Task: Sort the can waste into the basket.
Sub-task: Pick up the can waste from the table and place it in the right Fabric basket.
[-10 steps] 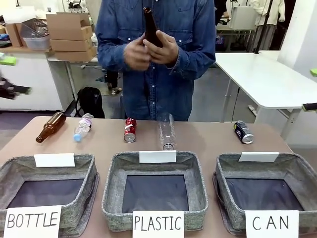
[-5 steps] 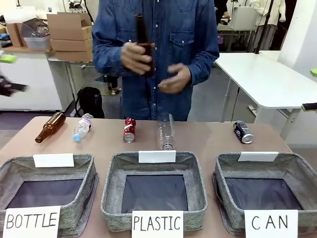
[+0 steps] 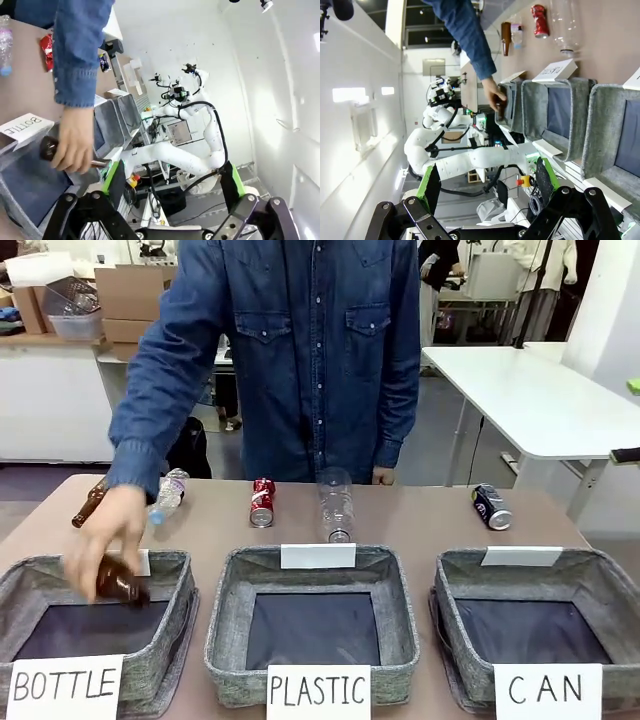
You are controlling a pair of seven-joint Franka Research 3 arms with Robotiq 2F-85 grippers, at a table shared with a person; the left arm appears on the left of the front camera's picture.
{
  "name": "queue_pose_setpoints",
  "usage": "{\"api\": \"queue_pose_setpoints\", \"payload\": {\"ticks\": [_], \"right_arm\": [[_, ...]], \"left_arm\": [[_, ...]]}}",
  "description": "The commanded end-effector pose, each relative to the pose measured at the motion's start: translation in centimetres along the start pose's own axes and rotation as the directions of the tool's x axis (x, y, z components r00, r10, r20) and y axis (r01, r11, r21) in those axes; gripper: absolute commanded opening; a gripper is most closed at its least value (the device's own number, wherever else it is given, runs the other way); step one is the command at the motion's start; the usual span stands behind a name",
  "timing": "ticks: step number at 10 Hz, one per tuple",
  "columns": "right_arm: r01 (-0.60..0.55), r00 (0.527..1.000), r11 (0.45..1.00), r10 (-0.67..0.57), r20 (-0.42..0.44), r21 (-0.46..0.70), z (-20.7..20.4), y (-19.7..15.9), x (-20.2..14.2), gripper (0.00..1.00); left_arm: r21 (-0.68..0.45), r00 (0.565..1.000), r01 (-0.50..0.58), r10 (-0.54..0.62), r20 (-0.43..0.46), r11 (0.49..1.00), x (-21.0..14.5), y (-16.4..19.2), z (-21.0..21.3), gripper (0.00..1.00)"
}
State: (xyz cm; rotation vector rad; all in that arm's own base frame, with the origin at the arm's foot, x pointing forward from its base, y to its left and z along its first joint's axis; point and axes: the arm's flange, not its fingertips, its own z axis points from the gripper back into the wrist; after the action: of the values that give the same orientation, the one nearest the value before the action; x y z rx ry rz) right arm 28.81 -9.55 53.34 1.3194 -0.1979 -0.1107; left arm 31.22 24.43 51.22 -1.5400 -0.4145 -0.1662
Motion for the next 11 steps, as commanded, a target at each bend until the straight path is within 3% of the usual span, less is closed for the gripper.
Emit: {"api": "queue_pose_setpoints", "payload": {"ticks": [1,3,9,11], "right_arm": [[-0.026,1.000,0.999,0.026,0.002,0.017,0.0,0.2,0.2,1.00],[-0.026,1.000,0.999,0.026,0.002,0.017,0.0,0.2,0.2,1.00],[-0.026,1.000,0.999,0.026,0.002,0.017,0.0,0.2,0.2,1.00],[-0.026,1.000,0.999,0.026,0.002,0.017,0.0,0.2,0.2,1.00]], "left_arm": [[0.026,0.998,-0.041,0.042,-0.053,0.999,0.7,-1.6,4.1,1.00],[0.017,0.993,-0.011,0.012,-0.115,1.000,1.0,-2.1,3.7,1.00],[0.039,0.981,-0.033,0.040,-0.191,0.999,3.0,-1.0,0.6,1.00],[0.044,0.975,-0.063,0.071,-0.211,0.997,4.1,-0.5,-3.5,1.00]]}}
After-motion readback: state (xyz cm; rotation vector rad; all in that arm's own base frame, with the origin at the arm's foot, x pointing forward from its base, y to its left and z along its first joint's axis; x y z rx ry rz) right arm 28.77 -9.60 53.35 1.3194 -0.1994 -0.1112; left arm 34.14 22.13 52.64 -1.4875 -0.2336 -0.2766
